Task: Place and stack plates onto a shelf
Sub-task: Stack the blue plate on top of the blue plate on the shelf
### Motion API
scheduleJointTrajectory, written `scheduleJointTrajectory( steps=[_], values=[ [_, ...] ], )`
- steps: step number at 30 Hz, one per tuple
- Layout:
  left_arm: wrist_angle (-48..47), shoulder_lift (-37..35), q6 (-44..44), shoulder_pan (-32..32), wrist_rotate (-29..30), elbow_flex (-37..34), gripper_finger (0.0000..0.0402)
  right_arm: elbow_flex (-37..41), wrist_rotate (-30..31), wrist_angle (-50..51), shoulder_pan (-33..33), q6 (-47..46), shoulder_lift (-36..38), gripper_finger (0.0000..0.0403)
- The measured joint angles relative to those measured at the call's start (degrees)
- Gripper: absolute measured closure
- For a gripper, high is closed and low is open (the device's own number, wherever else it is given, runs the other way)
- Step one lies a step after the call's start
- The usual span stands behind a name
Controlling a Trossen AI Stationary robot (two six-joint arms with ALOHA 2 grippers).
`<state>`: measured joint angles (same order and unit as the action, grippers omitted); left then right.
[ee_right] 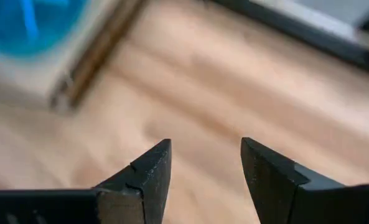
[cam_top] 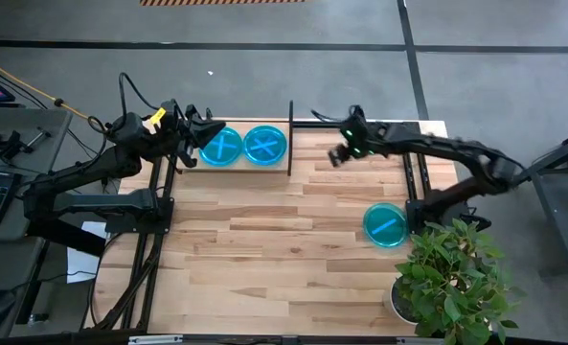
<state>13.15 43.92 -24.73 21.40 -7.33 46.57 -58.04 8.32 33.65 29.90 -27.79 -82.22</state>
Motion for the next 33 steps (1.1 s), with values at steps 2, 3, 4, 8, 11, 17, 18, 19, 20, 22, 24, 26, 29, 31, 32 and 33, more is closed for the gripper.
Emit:
scheduleJointTrajectory(
  steps=[2,3,4,8,11,17,18,19,20,22,24,26,29,31,32,33],
  values=[
    [0.01,0.0,0.72,0.01,0.21,0.0,0.0402,4.88,-0.41,3.32,-0.89,-1.78,5.76,0.0226],
    [0.02,0.0,0.84,0.01,0.22,0.0,0.0401,7.37,-0.45,5.04,-1.49,-3.98,8.77,0.0226],
    [0.02,0.0,0.85,0.01,0.26,0.0,0.0402,10.25,-0.88,6.57,-2.36,-7.02,12.36,0.0226],
    [0.02,0.0,0.76,0.01,0.43,0.0,0.0401,19.18,-6.5,11.57,-7.68,-23.14,25.29,0.0226],
    [0.02,0.0,-0.46,0.01,0.43,0.0,0.0401,23.25,-11.3,16.4,-14.32,-34.08,31.82,0.0226],
    [0.02,0.0,-0.63,-0.02,0.44,0.0,0.0401,24.26,-14.42,25.38,-29.19,-46.07,33.9,0.0231],
    [0.01,0.0,-0.63,0.0,0.44,0.0,0.0402,24.06,-14.18,25.18,-30.92,-47.62,33.49,0.0238],
    [0.02,0.0,-0.63,-0.02,0.45,0.0,0.0401,24.04,-13.53,25.11,-32.41,-48.99,32.81,0.0248],
    [0.01,0.0,-0.63,-0.02,0.45,0.0,0.0401,24.04,-12.89,25.36,-33.65,-49.98,31.89,0.0262],
    [0.0,0.0,-0.62,-0.02,0.45,0.0,0.0402,24.04,-11.89,25.37,-35.39,-50.98,29.17,0.0301],
    [0.02,0.0,-0.61,0.0,0.45,0.0,0.0401,24.04,-11.42,25.34,-36.39,-51.27,25.77,0.0354],
    [-0.01,0.0,-0.61,-0.01,0.47,0.0,0.0401,24.04,-10.3,24.88,-37.04,-51.27,22.07,0.0389],
    [-0.01,0.0,-0.61,-0.01,0.47,0.0,0.0402,24.04,-8.62,24.01,-37.45,-51.71,16.69,0.0382],
    [0.0,0.0,-0.61,-0.01,0.47,0.0,0.0402,24.04,-7.88,23.34,-37.45,-51.73,13.41,0.0385],
    [0.01,-0.01,-0.61,0.0,0.47,0.0,0.0402,24.04,-7.68,22.94,-37.45,-51.75,11.92,0.0391],
    [0.0,-0.01,-0.62,-0.01,0.47,0.0,0.0402,24.04,-7.43,22.46,-37.45,-51.73,10.44,0.0397]
  ],
)
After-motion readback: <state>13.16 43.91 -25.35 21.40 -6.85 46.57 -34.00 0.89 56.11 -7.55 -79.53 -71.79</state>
